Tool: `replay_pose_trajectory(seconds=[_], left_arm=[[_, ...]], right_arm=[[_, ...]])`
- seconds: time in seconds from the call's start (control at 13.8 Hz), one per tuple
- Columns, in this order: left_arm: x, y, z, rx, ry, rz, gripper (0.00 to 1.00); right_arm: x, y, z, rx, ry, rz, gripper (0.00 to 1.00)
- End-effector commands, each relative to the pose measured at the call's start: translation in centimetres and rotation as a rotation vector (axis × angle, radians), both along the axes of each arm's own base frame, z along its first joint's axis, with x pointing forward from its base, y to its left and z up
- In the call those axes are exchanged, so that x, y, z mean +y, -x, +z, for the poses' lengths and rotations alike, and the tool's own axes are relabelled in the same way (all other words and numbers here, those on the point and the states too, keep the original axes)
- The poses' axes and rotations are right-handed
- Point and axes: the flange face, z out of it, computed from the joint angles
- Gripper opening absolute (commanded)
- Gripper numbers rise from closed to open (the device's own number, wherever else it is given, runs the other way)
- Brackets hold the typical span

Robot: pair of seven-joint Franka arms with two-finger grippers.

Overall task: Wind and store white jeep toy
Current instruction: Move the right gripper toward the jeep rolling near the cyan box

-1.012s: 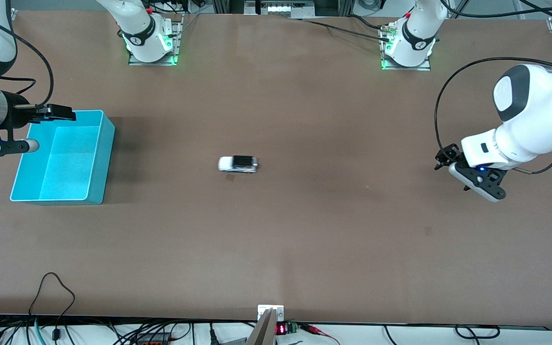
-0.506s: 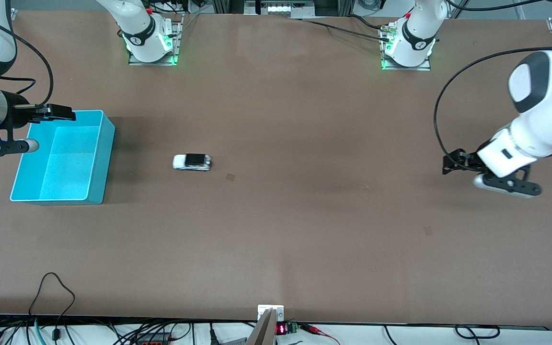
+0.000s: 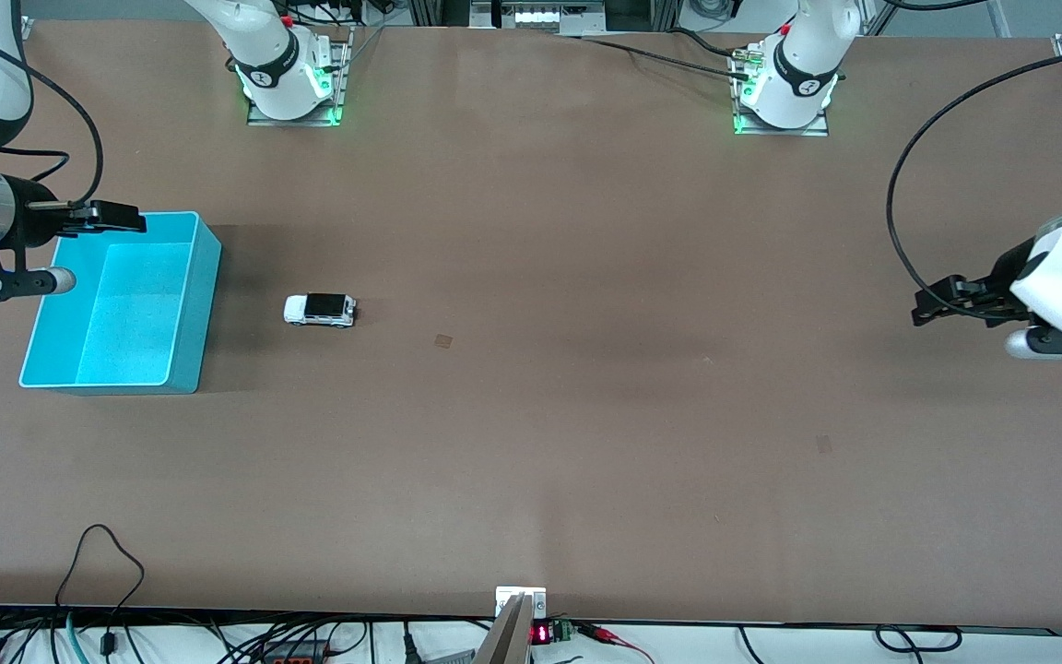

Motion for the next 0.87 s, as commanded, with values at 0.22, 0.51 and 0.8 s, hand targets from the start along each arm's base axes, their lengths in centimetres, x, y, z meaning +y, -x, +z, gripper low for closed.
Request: replay_pose_trajectory(seconds=[0.22,0.51,0.8], left_arm=[[-0.8,0.5,4.4,-0.021,0.019,0.078,1.00],[-0.8,1.1,5.3,0.018,0.017,0.076,1.00],[0.0,1.3,5.6,0.013,0.014,0.078,1.00]], right_arm=[[0.6,1.1,-2.9,-0.062,0.046,-0.179,1.00],[4.1,3.7,-6.5,-0.144,0.120,-0.404,1.00],[8.9,6.5,-10.8,-0.190,0.198,-0.692,1.00]])
